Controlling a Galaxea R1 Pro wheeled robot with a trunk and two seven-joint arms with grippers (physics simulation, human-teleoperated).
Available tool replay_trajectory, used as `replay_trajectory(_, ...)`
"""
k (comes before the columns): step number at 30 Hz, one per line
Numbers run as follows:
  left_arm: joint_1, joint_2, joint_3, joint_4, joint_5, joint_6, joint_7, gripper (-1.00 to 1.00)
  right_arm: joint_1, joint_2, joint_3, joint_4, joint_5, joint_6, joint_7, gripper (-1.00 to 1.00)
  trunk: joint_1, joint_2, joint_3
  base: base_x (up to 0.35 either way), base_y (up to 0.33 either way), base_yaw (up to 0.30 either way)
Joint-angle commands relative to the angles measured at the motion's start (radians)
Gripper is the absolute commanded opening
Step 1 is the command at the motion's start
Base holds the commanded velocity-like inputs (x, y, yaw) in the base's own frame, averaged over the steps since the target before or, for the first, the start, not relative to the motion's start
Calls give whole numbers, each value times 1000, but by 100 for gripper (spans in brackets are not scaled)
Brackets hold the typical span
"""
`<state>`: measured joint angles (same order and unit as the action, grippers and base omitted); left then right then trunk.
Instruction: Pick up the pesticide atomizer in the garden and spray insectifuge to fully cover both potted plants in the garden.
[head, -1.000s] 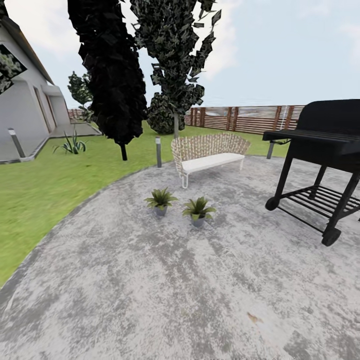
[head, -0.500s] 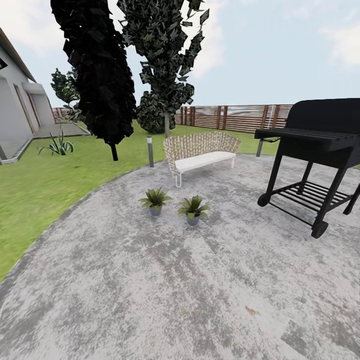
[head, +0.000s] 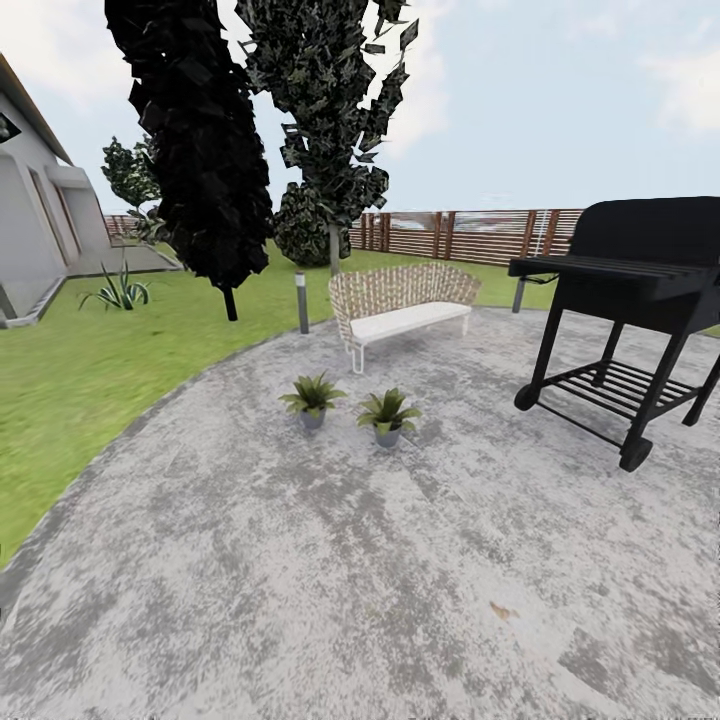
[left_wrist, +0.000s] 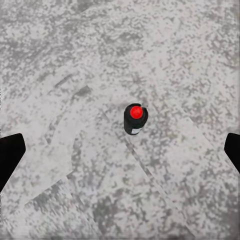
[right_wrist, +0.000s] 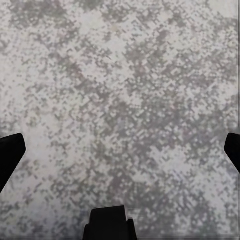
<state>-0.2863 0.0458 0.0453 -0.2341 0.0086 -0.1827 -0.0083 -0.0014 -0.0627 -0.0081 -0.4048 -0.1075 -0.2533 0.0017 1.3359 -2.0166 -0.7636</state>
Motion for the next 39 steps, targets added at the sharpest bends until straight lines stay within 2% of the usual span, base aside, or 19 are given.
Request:
replay_trajectory(1, -1, 0, 4, 1, 1, -3, -1, 100, 0, 0, 2, 0, -10, -3, -1, 100, 0, 0, -1, -78, 0, 0)
replay_trajectory(8, -1, 0, -1, -7, -1, -3, -1, 100, 0, -1, 3, 1, -7, -4, -4, 100, 0, 0, -1, -21, 0, 0)
replay_trajectory(11, -8, 5, -1, -16, -2, -3, -1, 100, 0, -2, 3, -32, -7, -2, -5, 100, 0, 0, -1, -3, 0, 0)
replay_trajectory(16, -27, 12, -1, -78, -6, 3, -2, 100, -5, -4, 3, -206, -7, 12, -4, 100, 0, 0, -1, -1, 0, 0)
replay_trajectory(19, -62, 15, -4, -170, -9, 12, -3, 100, -6, -4, 3, -344, -6, 54, -1, 100, 0, 0, -1, 0, 0, 0)
replay_trajectory(24, -79, 9, -10, -213, -8, 19, -3, 100, -6, -5, 2, -500, -6, 134, 0, 100, 0, 0, -1, 0, 0, 0)
replay_trajectory(29, -83, 0, -54, -213, -6, 20, -3, 100, -12, -6, 0, -573, -9, 173, 0, 100, 0, 0, -1, 0, 0, 0)
replay_trajectory(33, -96, -17, -71, -223, -5, 19, -5, 100, -21, -6, -1, -659, -10, 179, 1, 100, 0, 0, -1, 0, 0, 0)
replay_trajectory(34, -105, -29, -125, -217, -7, 17, -6, 100, -23, -5, -1, -695, -9, 179, 1, 100, 0, 0, -1, 0, 0, 0)
replay_trajectory(35, -105, -28, -147, -214, -7, 15, -6, 100, -23, -5, -1, -700, -9, 178, 1, 100, 0, 0, -1, 0, 0, 0)
replay_trajectory(38, -101, -26, -188, -211, -7, 9, -6, 100, -23, -5, -3, -718, -8, 176, 0, 100, 0, 0, -1, 0, 0, 0)
replay_trajectory(39, -102, -28, -188, -213, -7, 9, -5, 100, -23, -5, -23, -723, -8, 178, 0, 100, 0, 0, -1, 0, 0, 0)
